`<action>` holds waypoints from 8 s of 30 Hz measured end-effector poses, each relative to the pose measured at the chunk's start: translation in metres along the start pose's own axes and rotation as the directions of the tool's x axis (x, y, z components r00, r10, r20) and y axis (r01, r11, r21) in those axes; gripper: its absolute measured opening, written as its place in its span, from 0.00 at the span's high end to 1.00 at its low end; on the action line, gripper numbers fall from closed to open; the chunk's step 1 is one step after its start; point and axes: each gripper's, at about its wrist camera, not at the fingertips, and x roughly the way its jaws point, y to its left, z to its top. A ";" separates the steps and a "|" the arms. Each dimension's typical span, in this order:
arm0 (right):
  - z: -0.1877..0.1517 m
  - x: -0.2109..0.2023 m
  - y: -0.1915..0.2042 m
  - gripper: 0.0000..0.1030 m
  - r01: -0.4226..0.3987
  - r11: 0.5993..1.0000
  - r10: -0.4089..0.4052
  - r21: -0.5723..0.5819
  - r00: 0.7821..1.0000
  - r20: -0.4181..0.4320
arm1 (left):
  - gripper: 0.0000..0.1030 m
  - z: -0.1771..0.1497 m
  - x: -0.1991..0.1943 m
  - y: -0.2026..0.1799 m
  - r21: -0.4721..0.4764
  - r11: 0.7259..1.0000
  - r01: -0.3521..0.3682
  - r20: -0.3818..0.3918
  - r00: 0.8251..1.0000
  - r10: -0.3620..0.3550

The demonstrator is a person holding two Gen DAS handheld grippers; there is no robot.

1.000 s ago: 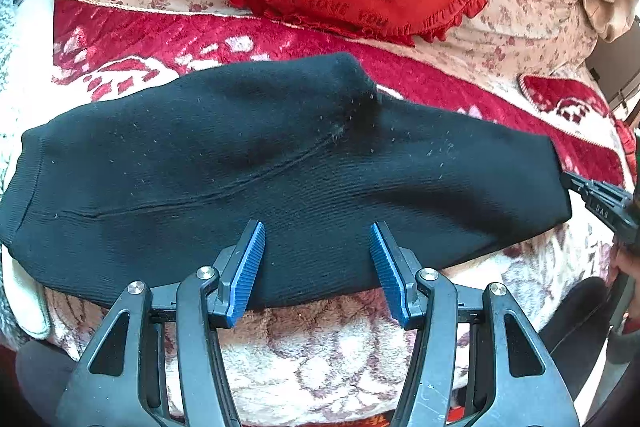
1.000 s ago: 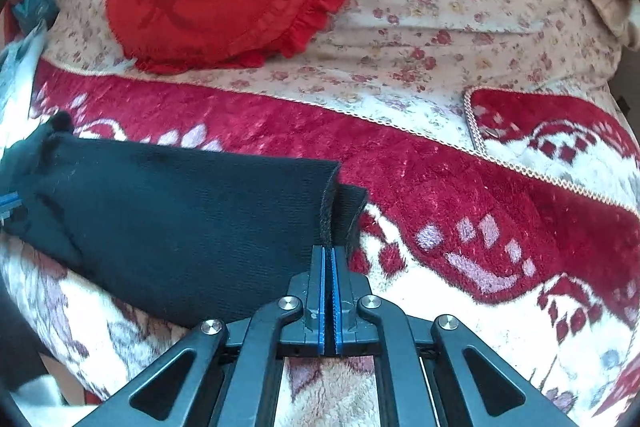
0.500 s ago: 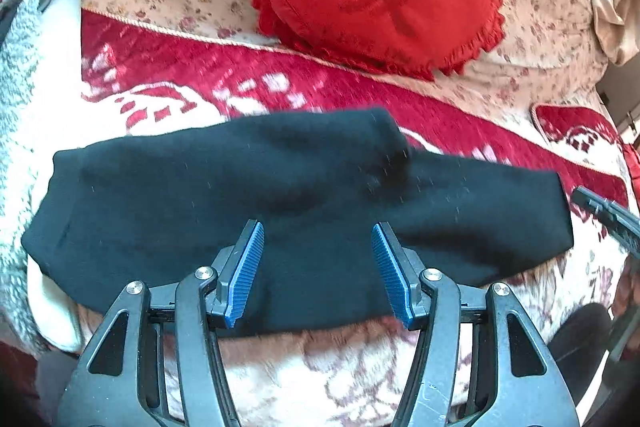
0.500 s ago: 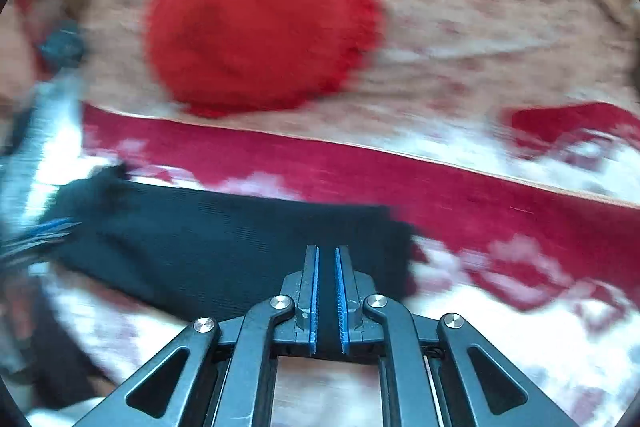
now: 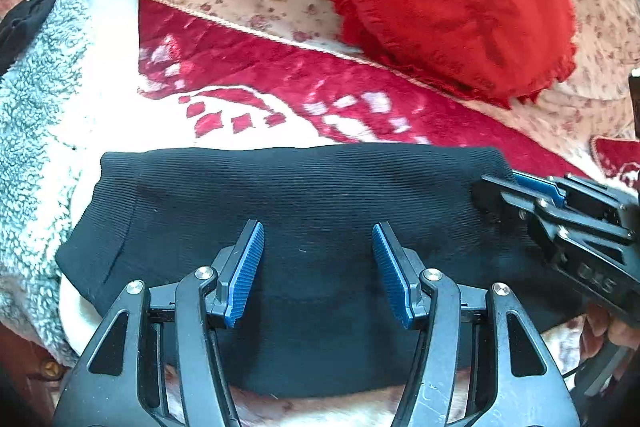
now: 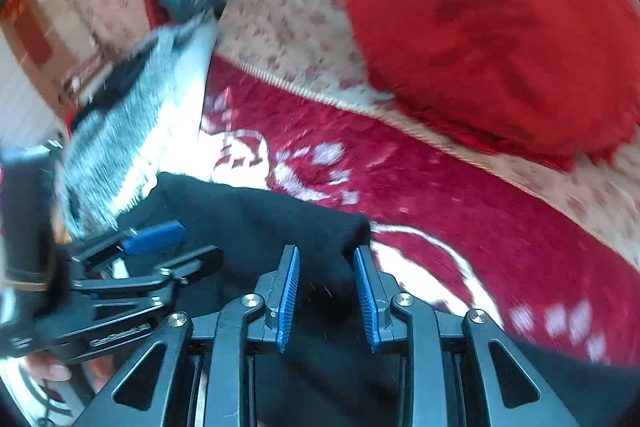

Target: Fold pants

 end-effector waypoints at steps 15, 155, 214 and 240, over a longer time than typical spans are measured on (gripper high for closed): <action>-0.003 -0.014 -0.008 0.91 0.126 0.991 -0.128 0.035 0.990 0.053 | 0.36 -0.009 -0.005 0.018 -0.041 0.999 0.003 0.025 1.000 -0.002; -0.164 -0.186 -0.144 0.79 0.437 0.820 -0.489 0.369 0.870 0.056 | 0.36 -0.039 -0.008 -0.209 0.317 0.932 0.174 -0.058 0.985 -0.164; -0.157 -0.169 -0.199 0.66 0.318 0.805 -0.346 0.501 0.937 -0.038 | 0.36 -0.058 -0.019 -0.235 0.082 0.878 0.472 -0.256 0.861 -0.439; -0.166 -0.165 -0.215 0.79 0.162 0.837 -0.229 0.522 0.971 0.067 | 0.77 -0.072 0.025 -0.256 -0.328 0.809 0.487 -0.306 0.756 -0.579</action>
